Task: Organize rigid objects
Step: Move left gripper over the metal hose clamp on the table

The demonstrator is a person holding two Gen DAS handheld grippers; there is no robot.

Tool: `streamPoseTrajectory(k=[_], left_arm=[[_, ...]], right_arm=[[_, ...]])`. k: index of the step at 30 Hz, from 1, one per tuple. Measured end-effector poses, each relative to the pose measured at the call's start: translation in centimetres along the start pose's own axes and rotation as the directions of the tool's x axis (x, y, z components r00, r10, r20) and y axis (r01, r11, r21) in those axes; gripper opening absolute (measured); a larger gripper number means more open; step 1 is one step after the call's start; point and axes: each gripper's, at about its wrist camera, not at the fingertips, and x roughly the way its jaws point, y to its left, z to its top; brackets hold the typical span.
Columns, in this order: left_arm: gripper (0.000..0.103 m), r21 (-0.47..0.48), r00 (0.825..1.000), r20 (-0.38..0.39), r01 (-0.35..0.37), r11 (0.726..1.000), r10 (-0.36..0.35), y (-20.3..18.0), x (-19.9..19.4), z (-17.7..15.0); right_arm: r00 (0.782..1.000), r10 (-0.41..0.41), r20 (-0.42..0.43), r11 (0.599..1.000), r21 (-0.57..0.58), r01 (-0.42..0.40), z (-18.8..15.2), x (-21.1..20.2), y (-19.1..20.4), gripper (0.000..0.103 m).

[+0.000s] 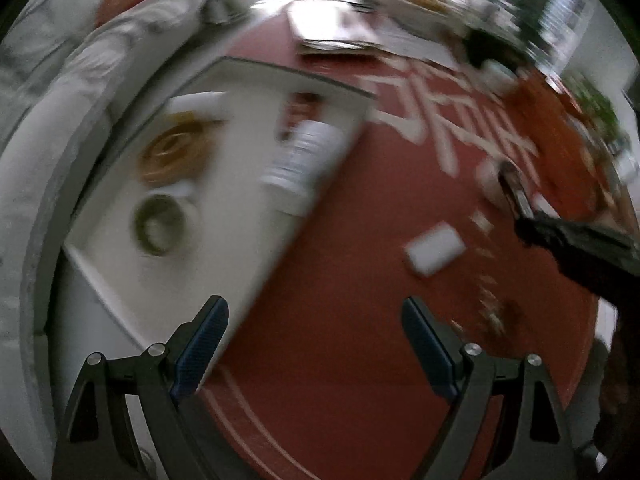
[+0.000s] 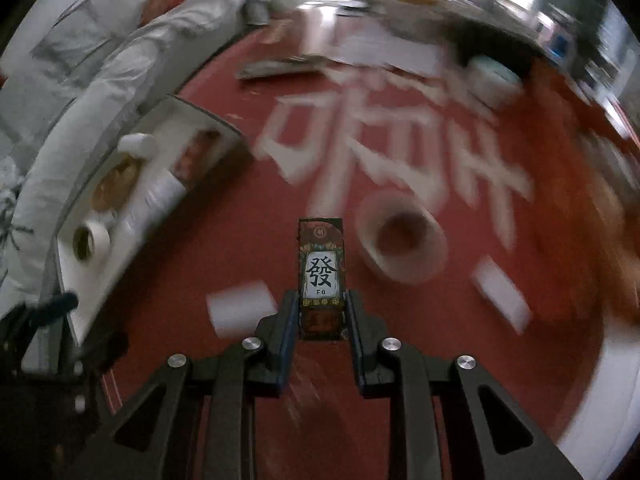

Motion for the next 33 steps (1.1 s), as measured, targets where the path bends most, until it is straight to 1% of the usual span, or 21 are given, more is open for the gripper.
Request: streamPoseTrajectory(k=[3,5,8,10,11,12,13,14,16,17,19,22,23,24,25,26,27,28,29,31,33], left_arm=[[0.090,0.051,1.000,-0.008,0.019,0.998,-0.018,-2.9,0.5,-0.6],[0.090,0.087,1.000,-0.022,0.017,0.996,-0.015,-5.0,1.5,-1.0],[0.090,0.115,1.000,-0.028,-0.006,0.993,0.010,-6.6,2.6,-1.4],[0.090,0.118,0.999,-0.027,-0.036,0.992,0.040,-7.2,3.4,-1.6],[0.090,0.113,0.999,-0.032,-0.040,0.993,0.044,-7.2,3.8,-1.7],[0.093,0.107,0.998,-0.036,-0.043,0.993,0.047,-7.3,4.0,-1.8],[0.095,0.096,0.999,-0.032,-0.041,0.995,0.044,-7.3,4.4,-1.7],[0.098,0.096,0.998,-0.034,-0.047,0.994,0.051,-7.3,4.6,-1.7],[0.100,0.120,0.994,-0.031,-0.104,0.987,0.109,-7.6,5.4,-1.7],[0.103,0.124,0.992,-0.012,-0.123,0.985,0.125,-7.4,5.5,-1.8],[0.103,0.114,0.991,-0.012,-0.132,0.985,0.135,-7.0,5.5,-2.0],[0.103,0.073,0.993,-0.034,-0.111,0.991,0.113,-6.2,5.7,-2.2],[0.103,0.061,0.993,-0.035,-0.107,0.992,0.109,-6.1,5.7,-2.2],[0.103,0.055,0.994,-0.034,-0.103,0.993,0.105,-6.0,5.7,-2.1],[0.103,0.044,0.995,-0.030,-0.094,0.995,0.096,-5.8,5.8,-2.2],[0.103,0.032,0.996,-0.029,-0.085,0.996,0.086,-5.6,5.8,-2.3],[0.103,0.016,0.997,-0.028,-0.073,0.997,0.074,-5.2,5.8,-2.4],[0.103,-0.006,0.998,-0.031,-0.055,0.998,0.055,-4.8,5.8,-2.5],[0.103,-0.033,0.999,-0.037,-0.032,0.999,0.031,-4.3,6.0,-2.5],[0.103,-0.021,0.999,-0.023,-0.035,0.999,0.035,-4.2,5.8,-2.8],[0.103,-0.028,0.999,-0.016,-0.032,0.999,0.032,-4.0,5.7,-3.0]], right_arm=[[0.997,-0.051,-0.052,0.991,0.118,0.057,-4.7,-1.1,-3.6,0.025],[0.994,-0.069,-0.087,0.981,0.175,0.084,-7.2,-1.2,-5.2,0.025],[0.986,-0.076,-0.145,0.967,0.229,0.108,-9.4,-0.6,-7.0,0.025],[0.986,-0.071,-0.151,0.960,0.258,0.108,-10.5,-0.6,-7.6,0.025],[0.987,-0.067,-0.144,0.957,0.269,0.105,-10.8,-0.7,-7.8,0.034],[0.988,-0.067,-0.140,0.955,0.276,0.104,-11.0,-0.8,-8.0,0.047],[0.989,-0.070,-0.128,0.952,0.287,0.104,-11.2,-1.1,-8.3,0.078],[0.992,-0.071,-0.109,0.951,0.291,0.100,-11.3,-1.3,-8.4,0.083],[0.993,-0.085,-0.083,0.952,0.288,0.106,-11.3,-1.8,-8.6,0.083],[0.993,-0.090,-0.079,0.953,0.281,0.109,-11.2,-1.9,-8.6,0.083],[0.991,-0.101,-0.084,0.954,0.276,0.121,-10.8,-1.5,-8.7,0.083],[0.987,-0.103,-0.125,0.947,0.292,0.136,-10.2,-0.1,-8.6,0.083],[0.985,-0.099,-0.144,0.943,0.301,0.139,-10.1,0.5,-8.5,0.087],[0.984,-0.117,-0.137,0.945,0.290,0.153,-10.0,0.5,-8.1,0.087],[0.979,-0.134,-0.153,0.947,0.271,0.172,-9.9,0.7,-7.8,0.092],[0.973,-0.144,-0.181,0.951,0.246,0.186,-9.9,1.2,-7.4,0.103],[0.967,-0.156,-0.202,0.956,0.215,0.199,-9.9,1.6,-7.0,0.103],[0.970,-0.156,-0.185,0.963,0.189,0.192,-9.8,1.6,-6.6,0.103],[0.971,-0.154,-0.180,0.964,0.189,0.188,-9.9,1.6,-6.6,0.103],[0.972,-0.155,-0.175,0.963,0.192,0.188,-10.0,1.6,-6.7,0.103],[0.974,-0.158,-0.164,0.963,0.194,0.189,-10.1,1.5,-6.8,0.103]])
